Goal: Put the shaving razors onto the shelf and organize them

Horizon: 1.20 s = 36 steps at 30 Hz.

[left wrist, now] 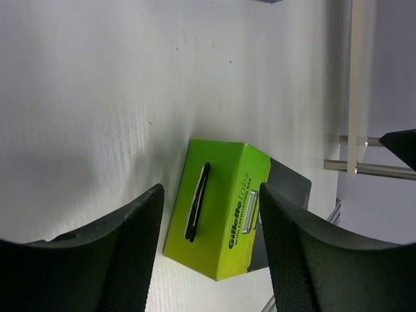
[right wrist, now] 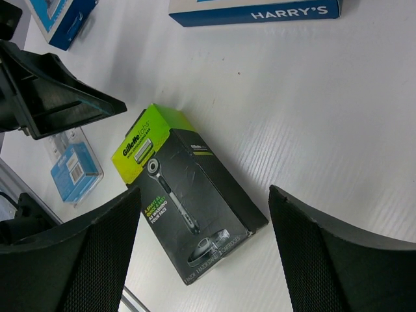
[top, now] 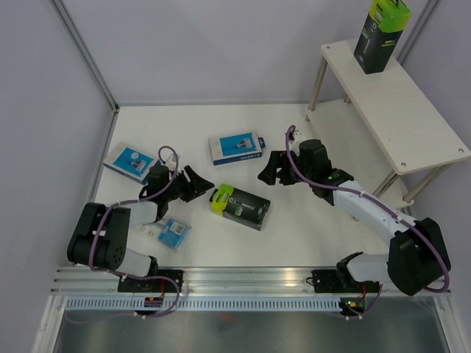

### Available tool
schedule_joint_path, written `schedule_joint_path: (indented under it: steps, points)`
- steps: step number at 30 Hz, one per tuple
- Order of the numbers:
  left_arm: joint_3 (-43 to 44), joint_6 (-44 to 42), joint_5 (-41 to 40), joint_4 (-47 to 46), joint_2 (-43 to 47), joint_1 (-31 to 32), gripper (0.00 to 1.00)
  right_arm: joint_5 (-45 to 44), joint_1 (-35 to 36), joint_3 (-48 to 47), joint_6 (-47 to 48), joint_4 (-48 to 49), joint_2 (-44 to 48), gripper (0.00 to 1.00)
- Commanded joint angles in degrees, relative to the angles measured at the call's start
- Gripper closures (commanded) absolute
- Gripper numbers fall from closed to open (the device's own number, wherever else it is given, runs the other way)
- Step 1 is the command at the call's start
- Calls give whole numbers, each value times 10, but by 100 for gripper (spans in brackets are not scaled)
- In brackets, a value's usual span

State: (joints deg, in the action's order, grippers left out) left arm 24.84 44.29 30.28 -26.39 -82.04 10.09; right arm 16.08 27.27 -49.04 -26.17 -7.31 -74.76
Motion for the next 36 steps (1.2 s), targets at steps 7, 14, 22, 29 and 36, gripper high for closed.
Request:
schedule_joint_path:
  steps: [7, 14, 22, 29, 36]
  points:
    - [-22, 56, 54, -137, -71, 1, 41, 22, 1, -5, -9, 44, -3, 18]
    - [-32, 59, 54, -140, -82, 12, 45, 24, 1, 10, -10, 49, 0, 18]
    - [-40, 78, 28, -158, -102, 26, 51, 21, 1, 18, -13, 59, 8, 20]
    - [-53, 102, 36, -215, -111, 26, 51, 16, 1, 26, -16, 61, 15, 20]
    - [-49, 117, 44, -213, -107, 25, 41, 19, 1, 30, -19, 59, 15, 20]
